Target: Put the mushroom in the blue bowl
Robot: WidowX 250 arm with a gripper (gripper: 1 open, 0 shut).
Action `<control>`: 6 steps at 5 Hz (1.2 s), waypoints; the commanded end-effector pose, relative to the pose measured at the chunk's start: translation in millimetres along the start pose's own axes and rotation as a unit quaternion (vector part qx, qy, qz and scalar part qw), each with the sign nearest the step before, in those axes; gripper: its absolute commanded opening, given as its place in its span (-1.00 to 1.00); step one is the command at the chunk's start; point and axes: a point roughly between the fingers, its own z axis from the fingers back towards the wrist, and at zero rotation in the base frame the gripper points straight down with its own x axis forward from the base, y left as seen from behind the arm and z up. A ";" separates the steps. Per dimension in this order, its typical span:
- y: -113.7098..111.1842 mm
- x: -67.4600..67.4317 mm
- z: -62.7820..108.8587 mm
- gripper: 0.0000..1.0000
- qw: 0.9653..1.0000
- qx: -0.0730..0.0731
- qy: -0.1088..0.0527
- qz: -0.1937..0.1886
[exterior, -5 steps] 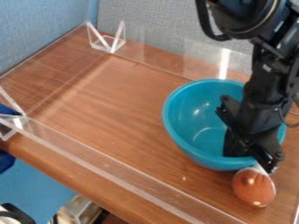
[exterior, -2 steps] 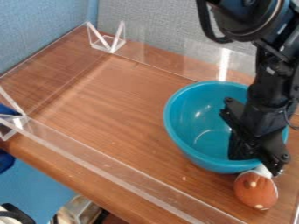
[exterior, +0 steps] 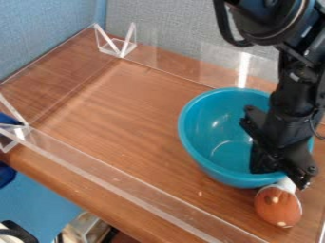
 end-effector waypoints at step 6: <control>-56.5 7.6 -16.8 -1.00 0.997 -0.001 -0.035 -0.062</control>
